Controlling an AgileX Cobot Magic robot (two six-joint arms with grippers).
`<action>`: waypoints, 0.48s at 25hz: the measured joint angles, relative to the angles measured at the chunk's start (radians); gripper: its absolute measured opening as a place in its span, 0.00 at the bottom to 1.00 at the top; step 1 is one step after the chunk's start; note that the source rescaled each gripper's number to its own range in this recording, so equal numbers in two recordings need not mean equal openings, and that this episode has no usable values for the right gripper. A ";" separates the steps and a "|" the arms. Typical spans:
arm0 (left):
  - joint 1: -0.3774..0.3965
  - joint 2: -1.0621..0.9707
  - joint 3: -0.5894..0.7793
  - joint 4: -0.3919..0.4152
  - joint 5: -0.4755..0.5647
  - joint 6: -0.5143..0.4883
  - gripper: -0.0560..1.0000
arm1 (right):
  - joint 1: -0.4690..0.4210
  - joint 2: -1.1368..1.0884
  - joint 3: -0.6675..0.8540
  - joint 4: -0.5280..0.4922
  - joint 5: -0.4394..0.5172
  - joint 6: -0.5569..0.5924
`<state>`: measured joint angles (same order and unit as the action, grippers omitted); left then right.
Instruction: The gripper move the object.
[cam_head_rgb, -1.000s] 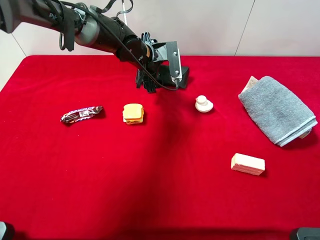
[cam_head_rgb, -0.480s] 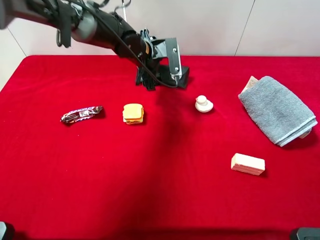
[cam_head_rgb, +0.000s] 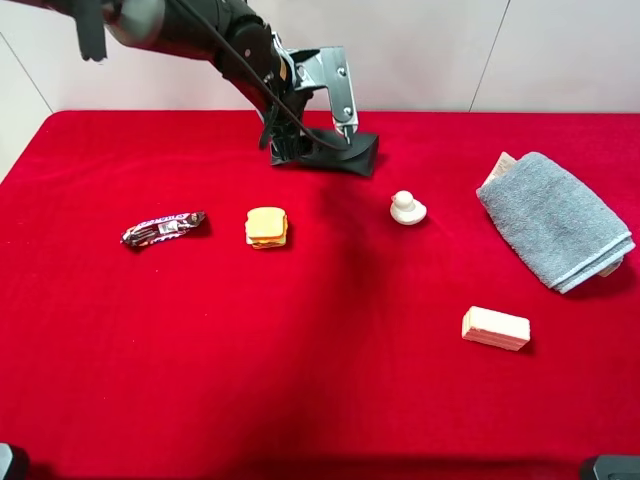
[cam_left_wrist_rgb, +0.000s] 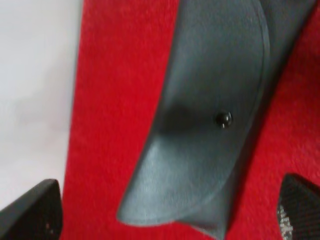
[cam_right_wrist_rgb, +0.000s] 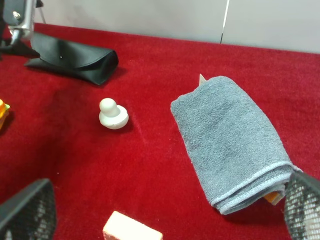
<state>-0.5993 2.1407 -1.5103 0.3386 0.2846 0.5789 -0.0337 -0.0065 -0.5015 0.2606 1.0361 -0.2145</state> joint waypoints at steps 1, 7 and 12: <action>0.000 -0.007 0.000 0.000 0.013 -0.011 0.77 | 0.000 0.000 0.000 0.000 0.000 0.000; -0.004 -0.079 0.000 0.000 0.128 -0.111 0.77 | 0.000 0.000 0.000 0.001 0.000 0.000; -0.012 -0.123 0.000 0.000 0.204 -0.166 0.77 | 0.000 0.000 0.000 0.001 0.000 0.000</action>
<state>-0.6109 2.0180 -1.5103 0.3386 0.4886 0.4130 -0.0337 -0.0065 -0.5015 0.2613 1.0361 -0.2145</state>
